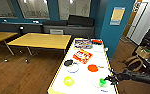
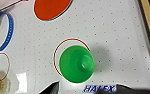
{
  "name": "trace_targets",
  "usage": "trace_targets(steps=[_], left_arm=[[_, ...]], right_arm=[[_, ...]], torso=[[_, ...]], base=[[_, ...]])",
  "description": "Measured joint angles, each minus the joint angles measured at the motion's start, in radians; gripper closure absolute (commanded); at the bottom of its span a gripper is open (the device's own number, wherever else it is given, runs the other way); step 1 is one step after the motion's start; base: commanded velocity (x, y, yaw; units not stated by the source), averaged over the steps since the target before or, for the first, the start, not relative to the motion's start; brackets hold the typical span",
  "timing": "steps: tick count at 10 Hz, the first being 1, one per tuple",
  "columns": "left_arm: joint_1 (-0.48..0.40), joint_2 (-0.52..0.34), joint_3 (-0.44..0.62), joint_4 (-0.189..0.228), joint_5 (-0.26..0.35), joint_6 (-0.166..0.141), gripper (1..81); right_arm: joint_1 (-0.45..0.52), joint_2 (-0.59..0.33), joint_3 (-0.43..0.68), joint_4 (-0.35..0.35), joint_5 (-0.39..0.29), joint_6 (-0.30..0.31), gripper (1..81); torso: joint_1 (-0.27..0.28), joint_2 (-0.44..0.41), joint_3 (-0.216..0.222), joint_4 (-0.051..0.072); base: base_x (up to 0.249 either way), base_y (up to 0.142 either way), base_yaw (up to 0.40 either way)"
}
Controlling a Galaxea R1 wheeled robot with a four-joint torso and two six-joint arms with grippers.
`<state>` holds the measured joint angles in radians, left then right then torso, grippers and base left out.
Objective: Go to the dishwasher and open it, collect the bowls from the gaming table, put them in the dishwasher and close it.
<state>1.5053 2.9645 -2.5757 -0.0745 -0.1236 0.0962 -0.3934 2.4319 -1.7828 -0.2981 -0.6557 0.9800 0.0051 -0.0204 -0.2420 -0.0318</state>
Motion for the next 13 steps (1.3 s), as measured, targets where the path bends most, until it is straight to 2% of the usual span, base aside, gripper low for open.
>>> trace_targets(steps=[3, 7, 13], left_arm=[[0.0, 0.0, 0.0, 0.0, 0.0, 0.0, 1.0], [0.0, 0.0, 0.0, 0.0, 0.0, 0.0, 1.0], [-0.001, 0.0, 0.0, 0.0, 0.0, 0.0, 1.0]], right_arm=[[0.056, -0.026, -0.003, 0.007, 0.0, -0.008, 1.0], [0.04, 0.025, -0.082, 0.012, 0.0, -0.016, 1.0], [0.02, 0.068, -0.194, 0.045, 0.004, -0.064, 1.0]], torso=[[0.0, 0.0, 0.0, 0.0], [0.0, 0.0, 0.0, 0.0], [0.0, 0.0, 0.0, 0.0]], base=[[0.0, 0.0, 0.0], [0.0, 0.0, 0.0], [0.0, 0.0, 0.0]])
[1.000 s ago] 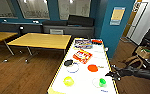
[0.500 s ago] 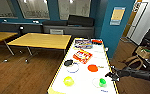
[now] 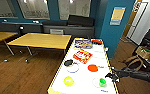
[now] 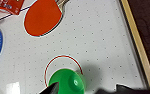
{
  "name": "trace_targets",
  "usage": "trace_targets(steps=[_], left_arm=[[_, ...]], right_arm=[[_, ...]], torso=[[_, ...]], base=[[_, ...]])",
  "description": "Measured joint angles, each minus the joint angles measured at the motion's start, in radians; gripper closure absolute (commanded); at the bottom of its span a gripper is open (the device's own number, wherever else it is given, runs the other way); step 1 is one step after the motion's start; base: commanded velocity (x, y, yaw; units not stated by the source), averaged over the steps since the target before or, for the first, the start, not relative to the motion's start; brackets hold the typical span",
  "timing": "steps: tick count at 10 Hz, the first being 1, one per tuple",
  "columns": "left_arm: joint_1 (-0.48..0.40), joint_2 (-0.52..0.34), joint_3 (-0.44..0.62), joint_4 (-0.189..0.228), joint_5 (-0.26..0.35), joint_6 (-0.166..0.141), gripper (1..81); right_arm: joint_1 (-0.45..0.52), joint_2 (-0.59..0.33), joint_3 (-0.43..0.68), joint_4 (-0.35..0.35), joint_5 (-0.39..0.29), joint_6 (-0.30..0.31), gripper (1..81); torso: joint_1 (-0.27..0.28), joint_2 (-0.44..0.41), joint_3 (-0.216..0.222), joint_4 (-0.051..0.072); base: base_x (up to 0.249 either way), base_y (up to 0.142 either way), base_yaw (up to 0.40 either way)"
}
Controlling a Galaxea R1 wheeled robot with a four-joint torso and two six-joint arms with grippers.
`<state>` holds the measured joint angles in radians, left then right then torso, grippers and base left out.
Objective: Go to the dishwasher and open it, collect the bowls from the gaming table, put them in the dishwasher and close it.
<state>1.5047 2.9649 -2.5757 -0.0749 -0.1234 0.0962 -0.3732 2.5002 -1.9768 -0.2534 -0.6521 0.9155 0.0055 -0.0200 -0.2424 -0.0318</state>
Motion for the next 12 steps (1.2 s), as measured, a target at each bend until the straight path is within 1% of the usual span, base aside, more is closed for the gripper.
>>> trace_targets(steps=[3, 7, 8, 9, 12], left_arm=[[-0.002, 0.0, 0.0, 0.0, 0.001, 0.0, 1.0], [-0.014, 0.003, 0.0, 0.0, 0.0, 0.0, 1.0], [-0.013, 0.003, 0.0, 0.0, 0.002, 0.0, 1.0], [-0.017, 0.003, 0.0, 0.0, -0.001, 0.0, 1.0], [-0.016, 0.003, 0.0, 0.0, -0.001, 0.0, 1.0]], right_arm=[[0.001, 0.001, -0.016, 0.001, 0.007, -0.003, 1.0], [0.001, 0.02, -0.018, 0.004, 0.019, -0.003, 1.0], [-0.001, 0.021, -0.018, 0.005, 0.017, -0.003, 1.0], [0.003, 0.021, -0.017, 0.005, 0.021, -0.003, 1.0], [0.001, 0.02, -0.016, 0.005, 0.021, -0.003, 1.0]], torso=[[0.0, 0.0, -0.005, 0.0], [0.0, 0.0, -0.074, 0.0], [0.0, 0.001, -0.081, 0.0], [0.0, 0.001, -0.087, 0.0], [0.0, 0.001, -0.085, 0.0]], base=[[0.0, 0.0, 0.0], [0.0, 0.0, 0.0], [0.0, 0.0, 0.0], [0.0, 0.0, 0.0], [0.0, 0.0, 0.0]])
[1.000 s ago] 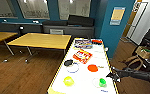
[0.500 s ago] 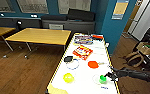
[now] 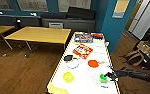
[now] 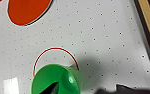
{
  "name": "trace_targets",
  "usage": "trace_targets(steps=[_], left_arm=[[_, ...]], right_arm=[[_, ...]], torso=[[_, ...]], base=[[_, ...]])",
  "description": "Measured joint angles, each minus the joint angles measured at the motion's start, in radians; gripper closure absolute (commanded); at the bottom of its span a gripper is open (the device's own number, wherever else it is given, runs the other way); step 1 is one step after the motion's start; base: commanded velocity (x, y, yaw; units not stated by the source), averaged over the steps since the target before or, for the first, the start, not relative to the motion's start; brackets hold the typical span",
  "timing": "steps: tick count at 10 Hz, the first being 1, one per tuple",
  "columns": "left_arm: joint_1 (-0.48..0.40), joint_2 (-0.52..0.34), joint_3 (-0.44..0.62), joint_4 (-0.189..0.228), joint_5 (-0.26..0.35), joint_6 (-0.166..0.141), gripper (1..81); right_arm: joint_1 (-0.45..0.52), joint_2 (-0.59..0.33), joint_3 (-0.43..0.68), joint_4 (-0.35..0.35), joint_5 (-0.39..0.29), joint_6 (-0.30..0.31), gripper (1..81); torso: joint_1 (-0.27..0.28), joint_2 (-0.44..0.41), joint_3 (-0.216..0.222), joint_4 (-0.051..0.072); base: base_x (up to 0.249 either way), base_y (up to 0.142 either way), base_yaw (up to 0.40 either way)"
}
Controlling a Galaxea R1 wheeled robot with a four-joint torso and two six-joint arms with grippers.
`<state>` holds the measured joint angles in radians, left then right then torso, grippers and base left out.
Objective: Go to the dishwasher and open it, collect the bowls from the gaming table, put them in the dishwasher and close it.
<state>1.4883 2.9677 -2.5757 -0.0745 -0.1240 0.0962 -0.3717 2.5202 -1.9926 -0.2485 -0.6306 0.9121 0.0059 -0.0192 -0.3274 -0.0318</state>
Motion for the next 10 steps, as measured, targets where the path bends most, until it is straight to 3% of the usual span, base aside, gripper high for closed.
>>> trace_targets(steps=[5, 6, 10], left_arm=[[0.0, 0.0, 0.0, 0.0, 0.0, 0.0, 1.0], [0.0, 0.0, 0.0, 0.0, 0.0, 0.0, 1.0], [0.0, 0.002, 0.0, 0.0, 0.0, 0.0, 1.0]], right_arm=[[-0.064, -0.001, 0.0, 0.001, 0.054, 0.0, 1.0], [-0.066, -0.004, 0.0, 0.001, 0.063, -0.008, 81.1], [-0.064, -0.017, 0.031, 0.011, 0.084, -0.01, 81.1]], torso=[[0.0, 0.0, 0.0, 0.0], [0.0, 0.0, 0.0, 0.0], [0.0, 0.0, 0.0, 0.0]], base=[[0.0, 0.0, 0.0], [0.0, 0.0, 0.0], [0.0, 0.0, 0.0]])
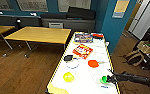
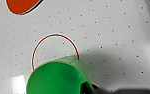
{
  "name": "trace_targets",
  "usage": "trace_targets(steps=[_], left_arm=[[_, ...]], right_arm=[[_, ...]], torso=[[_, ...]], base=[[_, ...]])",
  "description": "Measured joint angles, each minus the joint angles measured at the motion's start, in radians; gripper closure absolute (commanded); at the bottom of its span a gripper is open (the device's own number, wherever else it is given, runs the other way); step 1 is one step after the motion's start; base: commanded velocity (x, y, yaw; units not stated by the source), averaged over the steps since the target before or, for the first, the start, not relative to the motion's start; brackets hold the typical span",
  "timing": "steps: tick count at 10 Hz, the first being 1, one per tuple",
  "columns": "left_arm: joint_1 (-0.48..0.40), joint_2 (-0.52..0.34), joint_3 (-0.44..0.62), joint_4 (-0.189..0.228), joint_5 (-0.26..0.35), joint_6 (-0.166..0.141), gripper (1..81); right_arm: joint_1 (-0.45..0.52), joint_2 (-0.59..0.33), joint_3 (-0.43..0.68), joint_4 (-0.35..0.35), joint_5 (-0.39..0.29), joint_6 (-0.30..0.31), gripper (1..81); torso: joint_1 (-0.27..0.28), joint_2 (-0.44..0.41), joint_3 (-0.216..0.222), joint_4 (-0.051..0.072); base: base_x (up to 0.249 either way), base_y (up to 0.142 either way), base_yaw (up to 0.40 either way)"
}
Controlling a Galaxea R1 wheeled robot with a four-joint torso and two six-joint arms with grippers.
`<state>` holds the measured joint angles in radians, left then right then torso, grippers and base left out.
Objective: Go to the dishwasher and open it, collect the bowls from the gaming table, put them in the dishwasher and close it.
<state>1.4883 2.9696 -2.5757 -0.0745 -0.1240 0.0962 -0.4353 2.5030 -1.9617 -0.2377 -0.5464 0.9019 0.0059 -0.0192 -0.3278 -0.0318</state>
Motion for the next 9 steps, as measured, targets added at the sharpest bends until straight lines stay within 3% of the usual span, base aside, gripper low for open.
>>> trace_targets(steps=[2, 5, 9], left_arm=[[-0.001, 0.001, 0.0, 0.0, 0.001, 0.0, 1.0], [-0.011, 0.006, 0.0, 0.0, 0.001, 0.0, 1.0], [-0.014, 0.017, 0.0, 0.001, -0.005, 0.002, 1.0]], right_arm=[[0.004, -0.031, 0.041, 0.003, -0.003, -0.001, 81.1], [0.085, -0.152, 0.218, 0.018, -0.028, 0.0, 81.1], [0.129, -0.418, 0.607, -0.01, -0.082, 0.018, 81.1]], torso=[[0.0, 0.0, 0.0, 0.0], [0.0, 0.0, 0.0, 0.0], [0.0, 0.0, 0.0, 0.0]], base=[[0.0, 0.0, 0.0], [0.0, 0.0, 0.0], [0.0, 0.0, 0.0]])
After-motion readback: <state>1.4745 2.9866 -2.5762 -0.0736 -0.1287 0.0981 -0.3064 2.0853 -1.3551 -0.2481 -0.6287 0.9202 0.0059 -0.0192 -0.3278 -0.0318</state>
